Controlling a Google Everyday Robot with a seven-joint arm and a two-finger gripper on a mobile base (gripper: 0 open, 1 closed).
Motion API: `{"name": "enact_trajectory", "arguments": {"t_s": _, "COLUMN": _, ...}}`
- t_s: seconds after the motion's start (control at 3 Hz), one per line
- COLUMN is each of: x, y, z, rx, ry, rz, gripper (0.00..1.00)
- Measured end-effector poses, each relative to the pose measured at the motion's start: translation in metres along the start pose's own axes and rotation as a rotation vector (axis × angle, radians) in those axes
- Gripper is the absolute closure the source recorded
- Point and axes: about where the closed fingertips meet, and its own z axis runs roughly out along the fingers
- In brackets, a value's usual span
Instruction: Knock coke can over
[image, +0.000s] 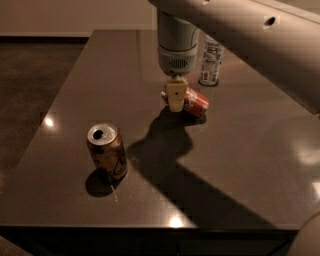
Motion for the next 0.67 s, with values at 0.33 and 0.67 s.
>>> {"name": "enact_trajectory", "arguments": {"t_s": 0.33, "x": -0.0012, "y": -0.0015, "z": 0.0001, "rx": 0.007, "ry": -0.005, "rz": 0.000, "gripper": 0.00}}
{"name": "enact_trajectory", "arguments": {"t_s": 0.67, "x": -0.0012, "y": -0.0016, "z": 0.0001, "rx": 0.007, "ry": -0.005, "rz": 0.000, "gripper": 0.00}}
